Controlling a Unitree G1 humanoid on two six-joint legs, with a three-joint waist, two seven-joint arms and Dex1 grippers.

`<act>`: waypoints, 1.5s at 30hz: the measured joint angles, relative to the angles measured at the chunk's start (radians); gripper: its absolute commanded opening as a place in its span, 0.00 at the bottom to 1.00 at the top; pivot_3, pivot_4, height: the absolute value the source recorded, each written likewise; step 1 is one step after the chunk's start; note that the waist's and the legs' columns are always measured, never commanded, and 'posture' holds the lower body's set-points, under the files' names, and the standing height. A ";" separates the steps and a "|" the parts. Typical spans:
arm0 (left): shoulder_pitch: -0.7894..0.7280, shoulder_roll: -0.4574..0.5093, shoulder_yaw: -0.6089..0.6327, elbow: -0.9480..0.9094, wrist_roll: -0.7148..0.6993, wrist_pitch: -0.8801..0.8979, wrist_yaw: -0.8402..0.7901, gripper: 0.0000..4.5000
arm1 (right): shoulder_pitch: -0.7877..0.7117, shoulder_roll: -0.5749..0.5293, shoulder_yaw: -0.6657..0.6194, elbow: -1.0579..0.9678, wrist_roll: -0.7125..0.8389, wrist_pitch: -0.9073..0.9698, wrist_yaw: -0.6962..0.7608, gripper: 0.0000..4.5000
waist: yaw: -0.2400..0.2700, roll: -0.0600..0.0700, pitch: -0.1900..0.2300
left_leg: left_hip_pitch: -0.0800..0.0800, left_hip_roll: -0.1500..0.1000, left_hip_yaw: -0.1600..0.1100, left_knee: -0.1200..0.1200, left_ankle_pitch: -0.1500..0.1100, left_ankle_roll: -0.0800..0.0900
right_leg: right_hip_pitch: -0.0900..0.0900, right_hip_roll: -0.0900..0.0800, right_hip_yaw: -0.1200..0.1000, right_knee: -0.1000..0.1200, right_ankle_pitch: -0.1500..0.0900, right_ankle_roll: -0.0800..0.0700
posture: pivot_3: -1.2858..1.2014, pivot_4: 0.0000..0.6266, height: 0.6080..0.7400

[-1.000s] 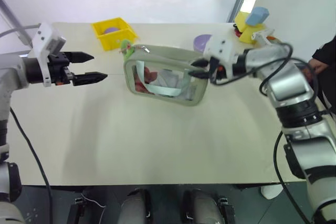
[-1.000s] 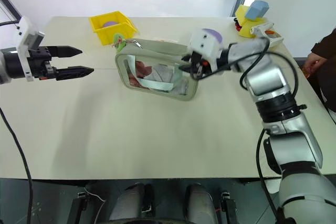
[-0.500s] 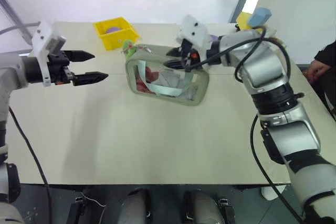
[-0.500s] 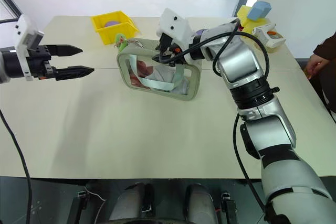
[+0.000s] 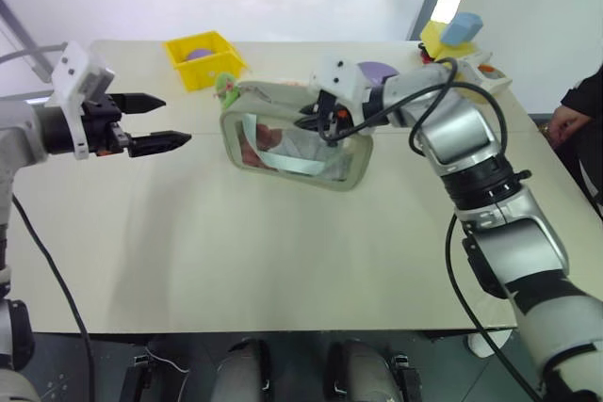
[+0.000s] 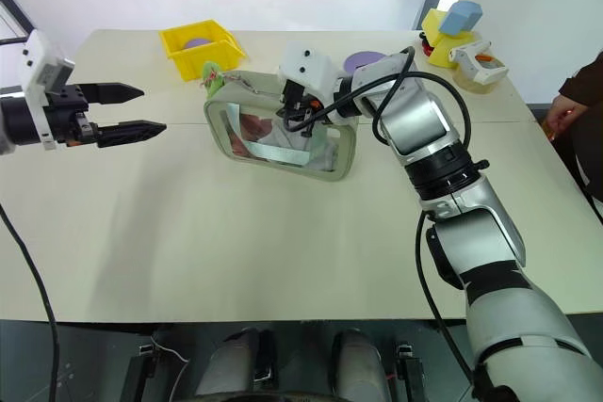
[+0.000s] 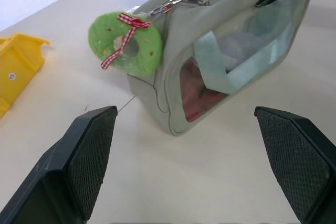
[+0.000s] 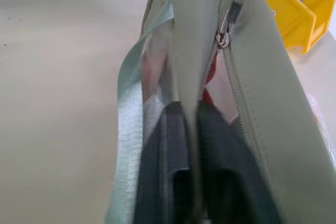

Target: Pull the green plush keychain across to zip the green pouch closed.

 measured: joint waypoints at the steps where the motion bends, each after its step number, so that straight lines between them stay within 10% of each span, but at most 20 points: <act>1: 0.000 0.000 0.000 0.001 0.000 0.000 0.001 1.00 | 0.000 0.004 -0.004 0.008 0.000 -0.013 0.004 0.02 | 0.000 0.000 0.000 | 0.000 0.000 0.000 0.000 0.000 0.000 | 0.000 0.000 0.000 0.000 0.000 0.000 | 0.52 0.24 0.99; 22: 0.014 0.030 0.037 0.014 0.000 0.001 0.010 1.00 | 0.045 -0.004 0.000 -0.161 0.041 0.056 0.125 0.02 | 0.002 0.000 0.000 | 0.000 0.000 0.000 0.000 0.000 0.000 | 0.000 0.000 0.000 0.000 0.000 0.000 | 0.52 0.24 0.99; 45: -0.025 0.002 -0.003 0.054 0.005 -0.019 0.013 1.00 | 0.015 0.060 -0.017 -0.279 0.122 0.521 -0.084 0.02 | 0.001 0.000 0.000 | 0.000 0.000 0.000 0.000 0.000 0.000 | 0.000 0.000 0.000 0.000 0.000 0.000 | 0.52 0.24 0.99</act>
